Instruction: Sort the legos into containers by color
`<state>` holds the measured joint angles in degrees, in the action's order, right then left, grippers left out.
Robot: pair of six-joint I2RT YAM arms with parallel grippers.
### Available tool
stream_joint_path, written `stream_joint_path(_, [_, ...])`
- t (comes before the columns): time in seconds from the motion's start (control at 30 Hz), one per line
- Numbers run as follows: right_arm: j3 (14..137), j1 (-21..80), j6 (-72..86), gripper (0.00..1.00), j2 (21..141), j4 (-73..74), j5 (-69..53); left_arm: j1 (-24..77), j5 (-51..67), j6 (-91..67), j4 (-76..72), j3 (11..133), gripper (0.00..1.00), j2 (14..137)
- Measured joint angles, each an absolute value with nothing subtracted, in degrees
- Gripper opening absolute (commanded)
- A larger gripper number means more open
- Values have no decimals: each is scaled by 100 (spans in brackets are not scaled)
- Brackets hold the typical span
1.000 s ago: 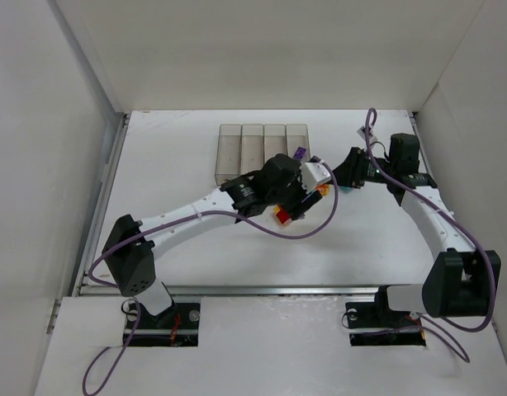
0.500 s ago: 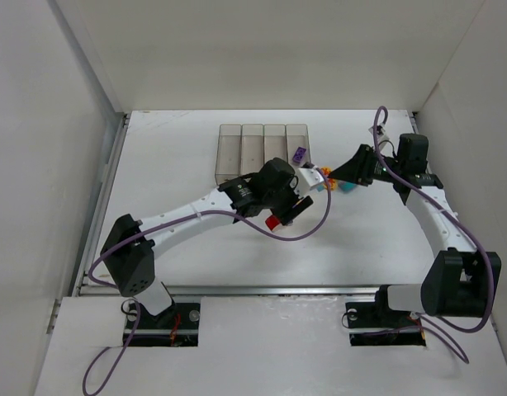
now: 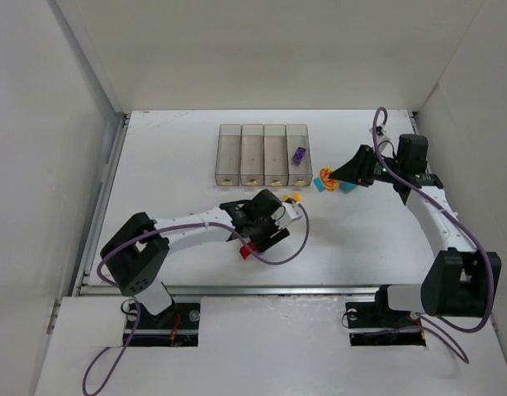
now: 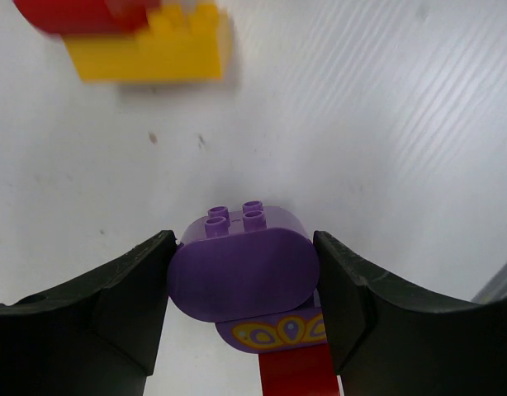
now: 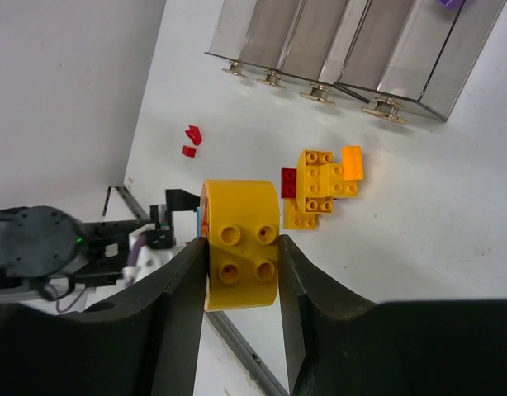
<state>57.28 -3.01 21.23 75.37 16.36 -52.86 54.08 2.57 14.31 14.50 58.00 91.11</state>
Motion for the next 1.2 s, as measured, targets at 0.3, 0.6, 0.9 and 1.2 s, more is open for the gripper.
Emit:
stream_joint_path(0.3, [5725, -301, 2117, 0, 7520, 1651, -5210, 5203, 237, 1715, 1068, 5207, 54, 9109])
stream_joint_path(0.6, [5714, -301, 2117, 0, 7378, 1653, -5151, 5203, 117, 1758, 1068, 5443, 82, 9109])
stream_joint_path(0.9, [5717, -301, 2001, 0, 7334, 1605, -5406, 4803, 1293, 1437, 1105, 6359, 87, 8191])
stream_joint_path(1.2, [6766, -150, 1625, 0, 6991, 1428, -5640, 3540, 5000, -659, -1737, 7393, 81, 7854])
